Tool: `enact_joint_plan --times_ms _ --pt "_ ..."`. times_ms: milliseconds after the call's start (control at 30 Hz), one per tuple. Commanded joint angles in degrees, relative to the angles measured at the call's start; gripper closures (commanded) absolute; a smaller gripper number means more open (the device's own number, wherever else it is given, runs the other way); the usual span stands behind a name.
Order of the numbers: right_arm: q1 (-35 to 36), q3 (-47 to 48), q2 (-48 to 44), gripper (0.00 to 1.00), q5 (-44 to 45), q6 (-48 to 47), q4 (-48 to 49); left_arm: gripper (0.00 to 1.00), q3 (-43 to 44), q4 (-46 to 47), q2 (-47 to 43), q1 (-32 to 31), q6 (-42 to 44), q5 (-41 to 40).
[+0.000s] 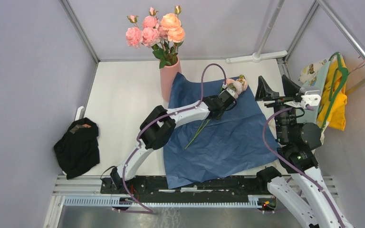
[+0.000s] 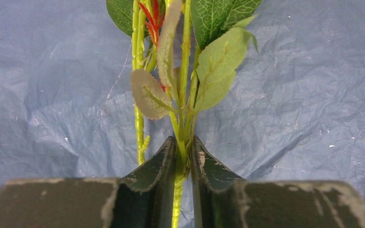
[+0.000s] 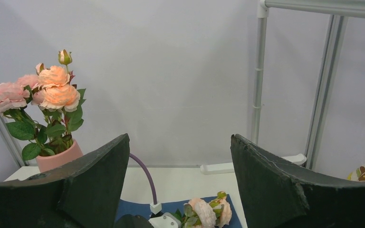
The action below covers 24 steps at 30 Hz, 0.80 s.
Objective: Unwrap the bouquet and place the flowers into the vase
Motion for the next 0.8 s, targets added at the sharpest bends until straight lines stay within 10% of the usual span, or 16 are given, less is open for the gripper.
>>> enact_joint_plan --times_ms 0,767 --pt "0.0 -0.1 -0.4 0.17 -0.4 0.6 1.9 0.8 0.8 1.7 -0.8 0.3 1.9 1.4" --pt "0.0 -0.5 -0.6 0.16 -0.7 0.8 2.1 0.98 0.0 4.5 -23.5 0.1 2.1 0.5"
